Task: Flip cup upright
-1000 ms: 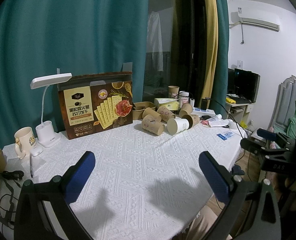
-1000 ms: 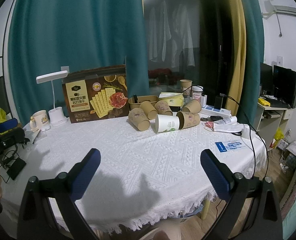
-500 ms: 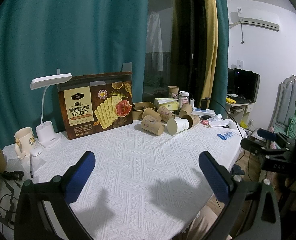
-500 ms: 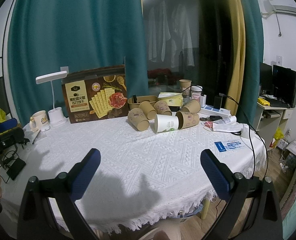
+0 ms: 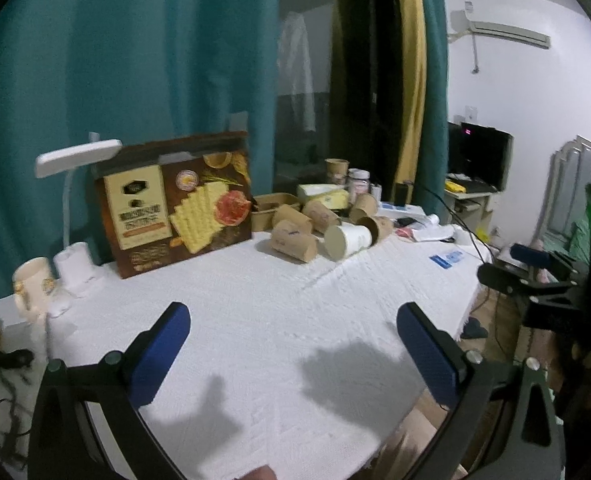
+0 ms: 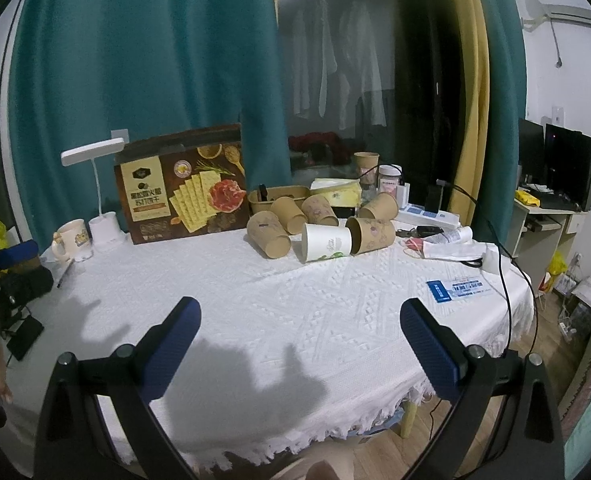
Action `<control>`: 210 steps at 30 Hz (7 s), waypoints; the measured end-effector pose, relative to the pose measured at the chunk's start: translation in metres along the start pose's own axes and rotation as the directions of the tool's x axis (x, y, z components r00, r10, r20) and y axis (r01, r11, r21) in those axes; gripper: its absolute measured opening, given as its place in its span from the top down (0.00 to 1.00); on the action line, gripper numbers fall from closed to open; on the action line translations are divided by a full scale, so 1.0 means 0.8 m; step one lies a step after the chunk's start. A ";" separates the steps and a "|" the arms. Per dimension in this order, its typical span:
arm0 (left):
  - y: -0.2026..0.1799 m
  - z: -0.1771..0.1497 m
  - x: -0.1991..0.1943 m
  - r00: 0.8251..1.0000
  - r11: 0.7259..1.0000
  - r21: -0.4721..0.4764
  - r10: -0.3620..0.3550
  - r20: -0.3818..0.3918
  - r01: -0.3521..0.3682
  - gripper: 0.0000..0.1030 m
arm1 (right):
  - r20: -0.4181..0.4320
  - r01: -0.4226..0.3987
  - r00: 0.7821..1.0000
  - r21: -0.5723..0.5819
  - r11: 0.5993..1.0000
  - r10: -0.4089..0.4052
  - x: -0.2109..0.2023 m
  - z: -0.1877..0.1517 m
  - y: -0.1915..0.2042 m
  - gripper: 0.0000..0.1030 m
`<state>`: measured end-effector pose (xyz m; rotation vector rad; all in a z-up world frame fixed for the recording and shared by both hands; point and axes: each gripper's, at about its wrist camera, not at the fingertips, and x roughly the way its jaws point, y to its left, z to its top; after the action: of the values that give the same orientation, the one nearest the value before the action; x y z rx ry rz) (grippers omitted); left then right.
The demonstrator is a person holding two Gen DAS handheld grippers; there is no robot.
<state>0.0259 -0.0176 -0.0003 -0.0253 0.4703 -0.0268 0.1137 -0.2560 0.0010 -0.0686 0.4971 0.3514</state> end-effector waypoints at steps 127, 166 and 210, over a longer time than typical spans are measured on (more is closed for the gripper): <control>0.127 -0.108 0.070 0.932 0.964 -0.209 -0.223 -0.285 0.167 0.14 | -0.704 -0.648 0.710 -0.659 0.382 -0.011 0.229 -0.045 0.229 0.04; 0.135 -0.108 0.076 0.951 0.941 -0.334 -0.147 -0.272 0.050 0.14 | -0.230 -0.249 0.945 -0.037 0.968 0.235 0.258 -0.039 0.124 0.41; 0.100 -0.113 0.078 0.936 0.942 -0.328 -0.170 -0.308 0.063 0.14 | -0.297 -0.213 0.931 0.031 0.977 0.213 0.168 -0.110 0.097 0.40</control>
<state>0.0419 0.0591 -0.1114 -0.3684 0.8090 -0.0748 0.1566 -0.1541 -0.1392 -0.0697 0.8085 0.5589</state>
